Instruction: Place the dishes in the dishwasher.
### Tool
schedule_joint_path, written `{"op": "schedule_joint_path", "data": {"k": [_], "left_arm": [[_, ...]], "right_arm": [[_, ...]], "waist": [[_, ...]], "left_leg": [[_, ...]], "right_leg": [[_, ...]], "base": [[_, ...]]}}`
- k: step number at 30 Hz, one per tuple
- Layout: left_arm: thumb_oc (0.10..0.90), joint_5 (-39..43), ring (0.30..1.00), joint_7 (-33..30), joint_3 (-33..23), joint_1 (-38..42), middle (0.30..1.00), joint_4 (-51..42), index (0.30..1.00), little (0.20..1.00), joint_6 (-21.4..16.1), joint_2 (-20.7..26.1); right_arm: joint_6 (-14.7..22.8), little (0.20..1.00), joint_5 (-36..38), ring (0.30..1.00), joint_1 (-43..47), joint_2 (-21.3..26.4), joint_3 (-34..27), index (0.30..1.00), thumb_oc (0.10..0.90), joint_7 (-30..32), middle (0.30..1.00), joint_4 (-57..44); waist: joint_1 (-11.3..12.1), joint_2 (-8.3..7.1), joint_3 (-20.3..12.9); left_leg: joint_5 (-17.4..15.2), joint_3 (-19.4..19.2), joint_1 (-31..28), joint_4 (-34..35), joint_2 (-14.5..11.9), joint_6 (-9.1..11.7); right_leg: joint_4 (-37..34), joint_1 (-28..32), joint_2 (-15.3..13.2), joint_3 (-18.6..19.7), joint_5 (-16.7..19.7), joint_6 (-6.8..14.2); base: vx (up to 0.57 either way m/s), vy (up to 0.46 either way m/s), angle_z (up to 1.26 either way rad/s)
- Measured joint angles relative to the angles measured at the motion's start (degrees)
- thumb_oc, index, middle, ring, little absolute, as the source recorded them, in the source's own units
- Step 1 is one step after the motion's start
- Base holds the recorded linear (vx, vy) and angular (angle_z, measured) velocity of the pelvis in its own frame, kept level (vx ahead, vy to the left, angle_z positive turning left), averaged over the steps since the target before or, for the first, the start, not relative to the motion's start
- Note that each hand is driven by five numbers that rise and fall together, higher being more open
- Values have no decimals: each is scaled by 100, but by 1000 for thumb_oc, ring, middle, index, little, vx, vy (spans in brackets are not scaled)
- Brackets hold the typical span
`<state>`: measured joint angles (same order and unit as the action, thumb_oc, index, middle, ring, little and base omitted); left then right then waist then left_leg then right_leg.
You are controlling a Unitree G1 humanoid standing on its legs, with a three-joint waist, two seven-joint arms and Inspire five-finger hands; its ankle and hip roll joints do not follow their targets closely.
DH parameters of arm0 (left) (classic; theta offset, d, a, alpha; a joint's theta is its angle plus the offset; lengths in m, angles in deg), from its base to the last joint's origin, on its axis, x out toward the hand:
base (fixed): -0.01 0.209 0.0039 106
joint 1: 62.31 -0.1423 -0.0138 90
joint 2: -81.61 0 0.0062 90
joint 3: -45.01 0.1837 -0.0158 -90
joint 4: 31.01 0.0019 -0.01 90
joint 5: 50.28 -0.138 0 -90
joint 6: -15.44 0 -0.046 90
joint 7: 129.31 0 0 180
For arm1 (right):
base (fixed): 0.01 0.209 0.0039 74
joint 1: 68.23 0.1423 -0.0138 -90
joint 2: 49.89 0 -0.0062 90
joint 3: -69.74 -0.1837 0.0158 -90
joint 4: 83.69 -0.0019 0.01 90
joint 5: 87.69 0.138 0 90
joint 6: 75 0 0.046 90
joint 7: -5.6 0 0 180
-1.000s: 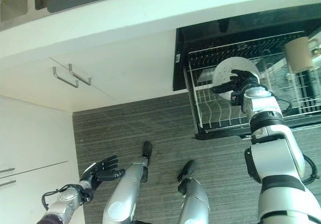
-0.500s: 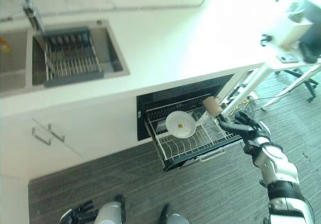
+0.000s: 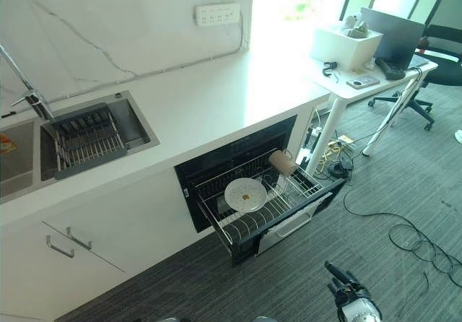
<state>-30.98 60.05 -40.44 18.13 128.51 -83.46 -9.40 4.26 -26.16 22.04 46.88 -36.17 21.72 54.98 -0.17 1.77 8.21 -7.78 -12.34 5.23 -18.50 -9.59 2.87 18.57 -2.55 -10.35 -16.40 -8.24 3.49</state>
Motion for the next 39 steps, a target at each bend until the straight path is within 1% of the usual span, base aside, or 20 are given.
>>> {"op": "schedule_joint_path", "data": {"k": [4, 6, 11, 13, 16, 19, 20, 21, 23, 24, 25, 26, 27, 28, 29, 31, 32, 35, 37, 39], "left_arm": [[800, -48, 900, 4, 219, 64, 900, 188, 900, 900, -24, 0], [800, -97, 900, 4, 263, 22, 900, 202, 900, 900, -1, -6], [800, -168, 900, 13, 485, -65, 900, 241, 900, 900, 7, -56], [800, -168, 900, 18, 534, -63, 900, 192, 900, 900, 20, -86], [800, -163, 900, 14, 626, -69, 900, 109, 900, 900, 28, -213], [800, -154, 900, 18, 653, -202, 900, -118, 900, 900, 149, -291], [800, -150, 900, 99, 747, -270, 900, -327, 900, 900, 143, -356], [800, -148, 900, 117, 736, -346, 900, -436, 900, 900, 147, -423], [800, -149, 900, 127, 727, -421, 900, -647, 900, 900, 213, -445], [800, -149, 900, 131, 727, -450, 900, -920, 900, 900, 282, -432], [800, -142, 900, 132, 728, -456, 900, -1062, 900, 900, 318, -429], [800, -137, 900, 143, 753, -489, 900, -1294, 900, 900, 381, -428], [800, -113, 900, 148, 764, -504, 900, -1358, 900, 900, 387, -428], [800, -25, 900, 147, 762, -515, 900, -1349, 900, 900, 403, -420], [800, 54, 900, 176, 757, -493, 900, -1279, 900, 900, 487, -383], [800, 81, 900, 259, 772, -461, 900, -1220, 900, 900, 519, -262], [800, 85, 900, 258, 775, -440, 900, -1282, 900, 900, 514, -204], [800, 206, 900, 262, 773, -289, 900, -1285, 900, 900, 513, -152], [800, 301, 900, 282, 767, -201, 900, -1286, 900, 900, 513, -129], [800, 309, 900, 318, 707, -178, 900, -1274, 900, 900, 527, 62]], "right_arm": [[176, 300, 456, 300, 518, 1, -6, 300, 400, -63, 300, 963], [188, 300, 578, 300, 606, 1, -3, 300, 400, -67, 300, 1039], [429, 300, 1127, 300, 997, 64, -47, 300, 400, -64, 300, 1301], [502, 300, 1399, 300, 1123, 170, -65, 300, 400, -56, 300, 1346], [613, 300, 1757, 300, 1409, 504, -76, 300, 400, 63, 300, 1530], [712, 300, 1966, 300, 1481, 789, -175, 300, 400, 175, 300, 1537], [765, 300, 2086, 300, 1588, 1102, -190, 300, 400, 183, 300, 1543], [811, 300, 2285, 300, 1646, 1287, -317, 300, 400, 154, 300, 1554], [779, 300, 2432, 300, 2055, 1639, -372, 300, 400, 199, 300, 1836], [789, 300, 2523, 300, 2428, 1978, -396, 300, 400, 341, 300, 2012], [778, 300, 2525, 300, 2739, 2246, -395, 300, 400, 423, 300, 2152], [776, 300, 2525, 300, 3108, 2537, -395, 300, 400, 580, 300, 2195], [797, 300, 2524, 300, 3296, 2717, -389, 300, 400, 650, 300, 2219], [792, 300, 2515, 300, 3482, 2852, -391, 300, 400, 663, 300, 2355], [776, 300, 2506, 300, 3742, 2924, -302, 300, 400, 822, 300, 2456], [566, 300, 2411, 300, 3892, 2915, -212, 300, 400, 833, 300, 2638], [438, 300, 2411, 300, 4266, 2916, -102, 300, 400, 896, 300, 2664], [448, 300, 2383, 300, 4926, 3017, 427, 300, 400, 1077, 300, 2864], [389, 300, 2191, 300, 5543, 3100, 791, 300, 400, 1136, 300, 3115], [170, 300, 2206, 300, 6001, 3267, 1190, 300, 400, 1300, 300, 3581]], "waist": [[91, 70, -44], [236, 172, -74], [388, 416, -79], [499, 572, -56], [650, 878, 10], [684, 1047, 110], [715, 1200, 237], [740, 1277, 368], [920, 1369, 590], [990, 1440, 692], [1042, 1488, 858], [1198, 1584, 1024], [1253, 1615, 1034], [1337, 1612, 1042], [1354, 1575, 1071], [1453, 1442, 1177], [1457, 1383, 1222], [1501, 1346, 1248], [1557, 1359, 1247], [1650, 1297, 1292]], "left_leg": [[69, 126, 59, 76, 91, -4], [99, 149, 80, 87, 122, -48], [144, 269, 169, 179, 338, -88], [187, 334, 265, 205, 465, -157], [251, 391, 370, 279, 691, -269], [296, 400, 451, 343, 874, -325], [419, 403, 528, 475, 1029, -430], [515, 449, 574, 571, 1189, -460], [484, 450, 664, 596, 1365, -511], [474, 290, 780, 615, 1401, -524], [480, 263, 772, 621, 1486, -526], [554, 298, 845, 572, 1609, -543], [545, 314, 903, 581, 1694, -564], [563, 340, 955, 548, 1760, -673], [538, 461, 913, 518, 1856, -852], [539, 566, 690, 560, 1950, -976], [539, 609, 722, 568, 1964, -976], [542, 725, 808, 549, 1953, -975], [545, 816, 929, 548, 1947, -969], [544, 881, 1008, 543, 1875, -953]], "right_leg": [[54, -5, -88, -144, -24, 25], [65, -16, -117, -161, -39, 14], [106, -29, -348, -368, -56, 64], [135, -85, -477, -449, -26, 115], [130, -114, -701, -558, 10, 206], [116, -157, -898, -656, 80, 322], [97, -211, -1037, -711, 148, 438], [51, -210, -1170, -776, 230, 523], [-46, -197, -1343, -845, 348, 650], [-187, -154, -1481, -1078, 472, 671], [-183, -102, -1575, -1116, 478, 677], [-172, -89, -1640, -1137, 501, 733], [-219, -80, -1733, -1259, 542, 771], [-226, -76, -1779, -1314, 550, 781], [-301, 63, -1809, -1403, 535, 800], [-446, 323, -1803, -1252, 441, 706], [-568, 369, -1761, -1267, 478, 816], [-668, 404, -1676, -1300, 488, 871], [-724, 378, -1638, -1391, 453, 1003], [-743, 326, -1551, -1402, 448, 1020]], "base": [[28, -19, 18], [26, 28, 15], [-6, 113, 22], [-23, 121, 29], [-29, 146, 34], [-50, 229, 25], [-36, 199, 43], [-26, 194, 46], [-37, 181, 49], [-25, 186, 73], [2, 171, 70], [45, 157, 58], [170, 90, 47], [177, 62, 54], [185, 33, 44], [97, 30, 24], [88, 7, 10], [86, -4, 16], [96, -65, 15], [76, -91, 9]]}}
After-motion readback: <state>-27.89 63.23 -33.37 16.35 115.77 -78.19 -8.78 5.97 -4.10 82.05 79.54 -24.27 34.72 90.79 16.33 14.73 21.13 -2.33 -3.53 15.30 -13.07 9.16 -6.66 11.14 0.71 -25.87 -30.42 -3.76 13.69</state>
